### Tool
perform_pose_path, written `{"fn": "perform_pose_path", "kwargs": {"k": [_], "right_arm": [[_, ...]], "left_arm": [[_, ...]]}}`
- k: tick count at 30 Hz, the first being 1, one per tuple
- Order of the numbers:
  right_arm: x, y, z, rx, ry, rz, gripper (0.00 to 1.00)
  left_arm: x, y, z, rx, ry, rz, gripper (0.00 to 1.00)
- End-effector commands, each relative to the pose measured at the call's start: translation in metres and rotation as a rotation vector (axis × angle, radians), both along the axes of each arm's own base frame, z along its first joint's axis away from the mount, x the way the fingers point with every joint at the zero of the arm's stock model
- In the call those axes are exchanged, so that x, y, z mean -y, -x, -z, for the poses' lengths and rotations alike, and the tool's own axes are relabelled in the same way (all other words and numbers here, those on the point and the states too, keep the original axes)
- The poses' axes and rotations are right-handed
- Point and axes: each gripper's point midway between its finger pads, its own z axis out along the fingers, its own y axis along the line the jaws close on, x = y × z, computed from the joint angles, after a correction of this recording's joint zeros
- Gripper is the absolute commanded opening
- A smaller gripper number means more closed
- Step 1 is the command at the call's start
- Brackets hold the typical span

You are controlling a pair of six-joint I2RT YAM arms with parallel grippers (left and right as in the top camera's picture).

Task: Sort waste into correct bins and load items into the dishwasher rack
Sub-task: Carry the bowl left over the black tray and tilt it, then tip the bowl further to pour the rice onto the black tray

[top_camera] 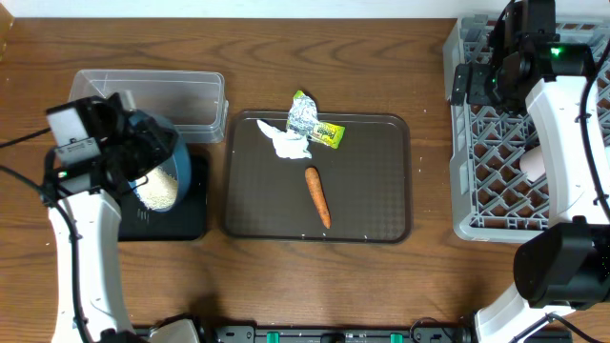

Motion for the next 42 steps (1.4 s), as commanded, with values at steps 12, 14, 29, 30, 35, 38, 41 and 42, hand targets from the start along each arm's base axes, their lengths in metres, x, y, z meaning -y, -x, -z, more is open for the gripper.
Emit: {"fn": "perform_pose_path", "kwargs": {"k": [12, 14, 29, 30, 35, 38, 41, 42], "right_arm": [[0.003, 0.0, 0.001, -0.004, 0.001, 0.02, 0.99], [0.003, 0.0, 0.001, -0.004, 0.001, 0.02, 0.99], [0.003, 0.0, 0.001, -0.003, 0.001, 0.02, 0.99], [0.003, 0.0, 0.001, -0.003, 0.001, 0.02, 0.99], [0.003, 0.0, 0.001, -0.004, 0.001, 0.02, 0.99], [0.003, 0.0, 0.001, -0.003, 0.001, 0.02, 0.99], [0.003, 0.0, 0.001, -0.004, 0.001, 0.02, 0.99], [0.003, 0.0, 0.001, -0.004, 0.001, 0.02, 0.99]], "left_arm": [[-0.041, 0.005, -0.033, 0.179, 0.303, 0.012, 0.06], [-0.05, 0.007, -0.033, 0.186, 0.324, -0.007, 0.06], [-0.072, 0.024, -0.052, 0.307, 0.752, 0.056, 0.06], [-0.075, 0.025, -0.05, 0.298, 0.766, 0.039, 0.06], [-0.087, 0.031, -0.048, 0.291, 0.789, -0.016, 0.06], [-0.093, 0.037, -0.047, 0.272, 0.825, -0.064, 0.06], [-0.102, 0.042, -0.046, 0.27, 0.841, -0.101, 0.06], [-0.103, 0.043, -0.046, 0.259, 0.859, -0.117, 0.06]]}}
